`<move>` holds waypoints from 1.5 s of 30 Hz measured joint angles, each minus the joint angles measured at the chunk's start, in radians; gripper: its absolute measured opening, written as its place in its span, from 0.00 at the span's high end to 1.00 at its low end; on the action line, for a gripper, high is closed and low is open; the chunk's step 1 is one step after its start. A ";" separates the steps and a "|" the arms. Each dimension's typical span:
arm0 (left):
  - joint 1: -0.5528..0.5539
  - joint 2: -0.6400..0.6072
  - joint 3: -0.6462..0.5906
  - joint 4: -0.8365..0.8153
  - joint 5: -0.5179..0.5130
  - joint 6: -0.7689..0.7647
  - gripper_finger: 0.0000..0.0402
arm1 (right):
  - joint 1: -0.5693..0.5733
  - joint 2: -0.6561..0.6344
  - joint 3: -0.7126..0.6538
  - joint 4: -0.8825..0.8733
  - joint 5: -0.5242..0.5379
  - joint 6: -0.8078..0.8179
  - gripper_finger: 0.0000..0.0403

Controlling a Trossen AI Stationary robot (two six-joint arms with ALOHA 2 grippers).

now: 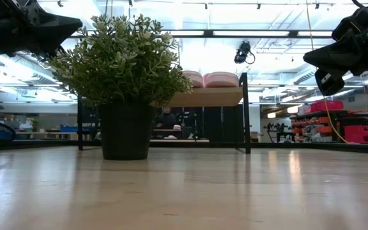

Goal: Pick and place slides into the shelf
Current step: Return to Home Position

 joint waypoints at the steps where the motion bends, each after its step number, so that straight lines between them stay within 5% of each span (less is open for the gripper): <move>1: 0.000 0.000 0.000 0.000 0.000 0.000 0.95 | 0.000 0.000 0.000 0.000 0.000 0.000 0.93; 45: 0.000 0.000 0.000 0.000 0.000 0.000 0.94 | 0.000 0.000 0.000 0.000 0.000 0.000 0.93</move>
